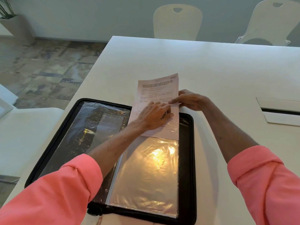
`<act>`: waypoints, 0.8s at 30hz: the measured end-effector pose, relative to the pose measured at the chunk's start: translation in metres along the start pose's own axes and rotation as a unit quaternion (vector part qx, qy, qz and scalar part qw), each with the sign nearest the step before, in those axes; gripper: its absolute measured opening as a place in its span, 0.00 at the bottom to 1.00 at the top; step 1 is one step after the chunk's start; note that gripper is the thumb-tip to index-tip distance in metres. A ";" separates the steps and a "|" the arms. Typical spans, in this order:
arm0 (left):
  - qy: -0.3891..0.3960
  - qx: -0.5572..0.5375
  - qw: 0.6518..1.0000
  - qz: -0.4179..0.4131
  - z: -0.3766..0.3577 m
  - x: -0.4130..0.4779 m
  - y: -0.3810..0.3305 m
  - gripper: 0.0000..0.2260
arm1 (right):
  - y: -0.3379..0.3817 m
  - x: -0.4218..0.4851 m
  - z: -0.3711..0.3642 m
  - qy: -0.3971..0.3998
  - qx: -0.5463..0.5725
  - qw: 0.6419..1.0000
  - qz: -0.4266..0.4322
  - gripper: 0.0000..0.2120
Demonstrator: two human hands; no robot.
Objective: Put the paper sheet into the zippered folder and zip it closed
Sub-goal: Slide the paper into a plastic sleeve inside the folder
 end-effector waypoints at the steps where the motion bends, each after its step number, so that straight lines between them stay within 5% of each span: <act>1: 0.010 0.004 1.000 0.004 0.007 -0.003 0.007 0.10 | 0.001 0.002 -0.002 -0.020 0.011 1.000 0.004 0.19; 10: 0.062 0.003 0.997 0.045 0.051 -0.037 0.061 0.05 | 0.011 0.017 -0.015 -0.239 0.130 0.962 0.022 0.11; 21: 0.033 -0.003 0.999 0.016 0.048 -0.038 0.060 0.04 | 0.004 -0.008 0.004 -0.043 0.012 0.999 0.019 0.15; 24: 0.036 0.007 0.999 0.019 0.048 -0.037 0.058 0.04 | 0.010 -0.005 0.002 -0.109 0.006 0.993 0.046 0.16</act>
Point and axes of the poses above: each hand's wrist, its own x-axis towards the middle knuckle, its own z-axis out of the back of the hand, y = z × x, the point moved 2 cm from there along x, towards the middle knuckle, and after that the axes turned 7 degrees about -x, right-handed, at the moved point
